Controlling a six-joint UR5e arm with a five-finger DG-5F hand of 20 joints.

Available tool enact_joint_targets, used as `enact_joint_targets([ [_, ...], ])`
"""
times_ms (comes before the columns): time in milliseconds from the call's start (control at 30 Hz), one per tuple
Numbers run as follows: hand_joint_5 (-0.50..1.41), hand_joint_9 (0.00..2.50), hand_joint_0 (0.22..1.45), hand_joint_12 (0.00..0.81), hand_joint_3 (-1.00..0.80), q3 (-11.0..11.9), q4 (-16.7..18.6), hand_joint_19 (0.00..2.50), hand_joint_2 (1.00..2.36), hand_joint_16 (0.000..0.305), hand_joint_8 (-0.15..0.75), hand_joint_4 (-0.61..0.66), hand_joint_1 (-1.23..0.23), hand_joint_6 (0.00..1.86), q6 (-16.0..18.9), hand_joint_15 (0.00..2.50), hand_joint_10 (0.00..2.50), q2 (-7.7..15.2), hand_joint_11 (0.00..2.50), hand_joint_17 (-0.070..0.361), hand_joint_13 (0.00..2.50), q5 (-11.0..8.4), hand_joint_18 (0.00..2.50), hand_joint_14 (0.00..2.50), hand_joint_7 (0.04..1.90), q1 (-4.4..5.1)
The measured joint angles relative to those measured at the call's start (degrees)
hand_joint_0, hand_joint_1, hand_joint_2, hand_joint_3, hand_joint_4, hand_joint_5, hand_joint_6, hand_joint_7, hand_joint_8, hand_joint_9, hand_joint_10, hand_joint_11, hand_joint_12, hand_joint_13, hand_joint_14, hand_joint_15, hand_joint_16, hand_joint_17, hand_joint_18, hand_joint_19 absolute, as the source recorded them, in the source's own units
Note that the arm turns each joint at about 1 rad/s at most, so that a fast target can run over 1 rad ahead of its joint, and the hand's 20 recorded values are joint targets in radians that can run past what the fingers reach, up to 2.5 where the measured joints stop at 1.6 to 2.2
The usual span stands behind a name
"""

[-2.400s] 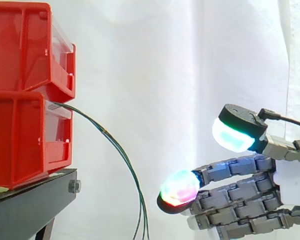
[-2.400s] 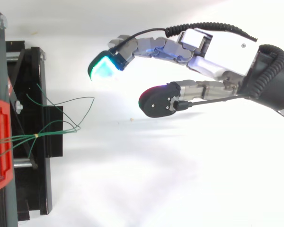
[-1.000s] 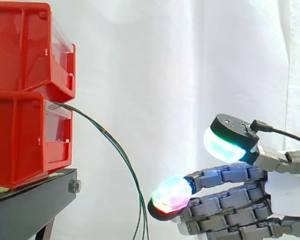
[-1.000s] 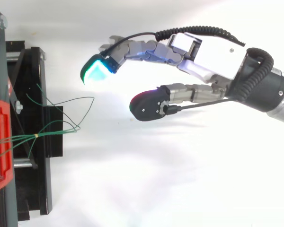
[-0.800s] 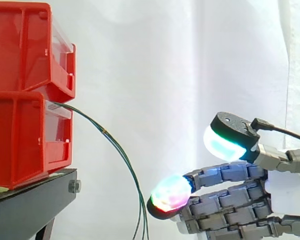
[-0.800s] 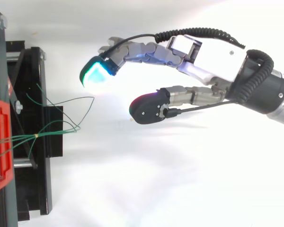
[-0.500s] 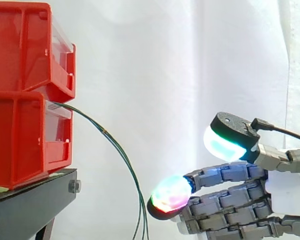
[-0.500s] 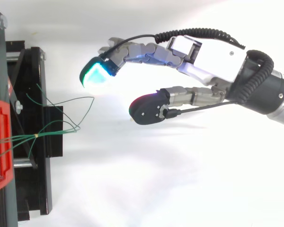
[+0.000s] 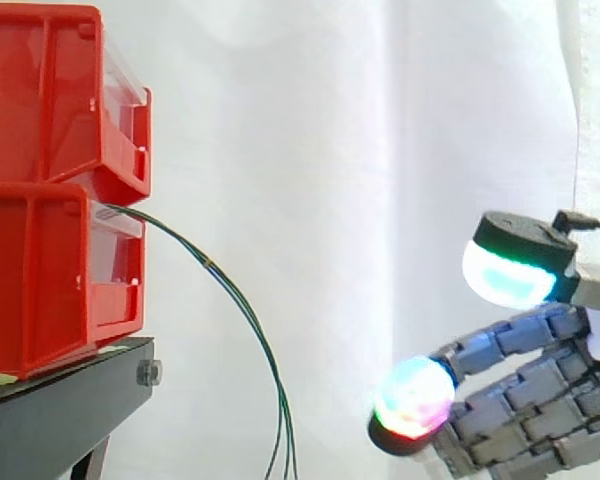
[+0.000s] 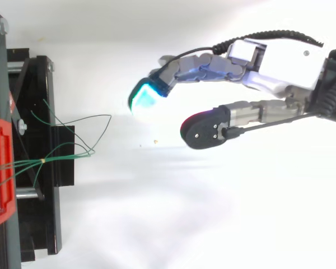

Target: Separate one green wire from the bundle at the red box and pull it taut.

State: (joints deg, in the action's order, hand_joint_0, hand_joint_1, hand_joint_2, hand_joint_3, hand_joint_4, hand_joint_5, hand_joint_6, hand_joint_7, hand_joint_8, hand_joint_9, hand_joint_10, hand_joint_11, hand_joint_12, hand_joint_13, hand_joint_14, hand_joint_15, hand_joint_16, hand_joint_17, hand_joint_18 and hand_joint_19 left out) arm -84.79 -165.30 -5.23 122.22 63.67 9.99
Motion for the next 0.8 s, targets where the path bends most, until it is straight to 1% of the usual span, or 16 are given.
enact_joint_targets([
  [33,-0.18,0.36,0.48,0.314,-0.50,0.0,-1.0,0.08,1.00,0.051,0.215,0.19,-0.52,0.50,0.1,0.00,0.00,-0.1,0.00,0.115,0.06,-0.02,0.00,0.00,0.71,-0.07],
  [100,-0.18,0.37,0.48,0.313,-0.50,0.0,-1.5,0.09,1.00,0.051,0.215,0.19,-0.52,0.50,0.1,0.00,0.00,-0.2,0.00,0.115,0.06,-0.30,0.00,0.00,0.71,-0.19],
  [200,-0.18,0.37,0.48,0.313,-0.50,0.0,0.6,0.09,1.00,0.051,0.216,0.20,-0.52,0.50,-0.8,0.00,0.00,-0.1,0.00,0.115,0.06,-1.61,0.00,0.00,0.71,-0.09],
  [300,-0.18,0.37,0.48,0.314,-0.50,0.6,4.3,0.09,1.00,0.051,0.217,0.20,-0.52,0.50,-3.2,0.00,0.00,0.8,0.00,0.114,0.06,-2.45,0.00,0.00,0.71,0.05],
  [333,-0.18,0.37,0.48,0.314,-0.50,1.3,5.8,0.09,1.00,0.051,0.217,0.20,-0.52,0.50,-3.9,0.00,0.00,1.5,0.00,0.114,0.06,-2.54,0.00,0.00,0.72,0.07],
  [400,-0.18,0.38,0.48,0.314,-0.50,2.6,7.2,0.09,1.00,0.050,0.218,0.20,-0.52,0.50,-4.1,0.00,0.00,2.8,0.00,0.113,0.06,-2.40,0.00,0.00,0.72,0.02],
  [533,-0.18,0.38,0.49,0.314,-0.50,6.1,6.9,0.09,1.00,0.050,0.218,0.20,-0.52,0.50,-2.8,0.00,0.00,5.6,0.00,0.113,0.06,-1.57,0.00,0.00,0.72,-0.12],
  [600,-0.17,0.38,0.49,0.315,-0.50,7.2,6.7,0.09,1.00,0.050,0.219,0.20,-0.52,0.50,-2.7,0.00,0.00,6.3,0.00,0.113,0.07,-1.38,0.00,0.00,0.72,-0.10],
  [667,-0.17,0.39,0.49,0.315,-0.50,8.3,6.8,0.09,1.00,0.050,0.219,0.20,-0.52,0.50,-3.3,0.00,0.00,6.6,0.00,0.113,0.07,-1.30,0.00,0.00,0.72,0.00],
  [800,-0.17,0.39,0.49,0.314,-0.50,9.8,8.0,0.09,1.00,0.050,0.219,0.20,-0.52,0.50,-6.4,0.00,0.00,7.0,0.00,0.112,0.07,-1.17,0.00,0.00,0.72,0.34],
])
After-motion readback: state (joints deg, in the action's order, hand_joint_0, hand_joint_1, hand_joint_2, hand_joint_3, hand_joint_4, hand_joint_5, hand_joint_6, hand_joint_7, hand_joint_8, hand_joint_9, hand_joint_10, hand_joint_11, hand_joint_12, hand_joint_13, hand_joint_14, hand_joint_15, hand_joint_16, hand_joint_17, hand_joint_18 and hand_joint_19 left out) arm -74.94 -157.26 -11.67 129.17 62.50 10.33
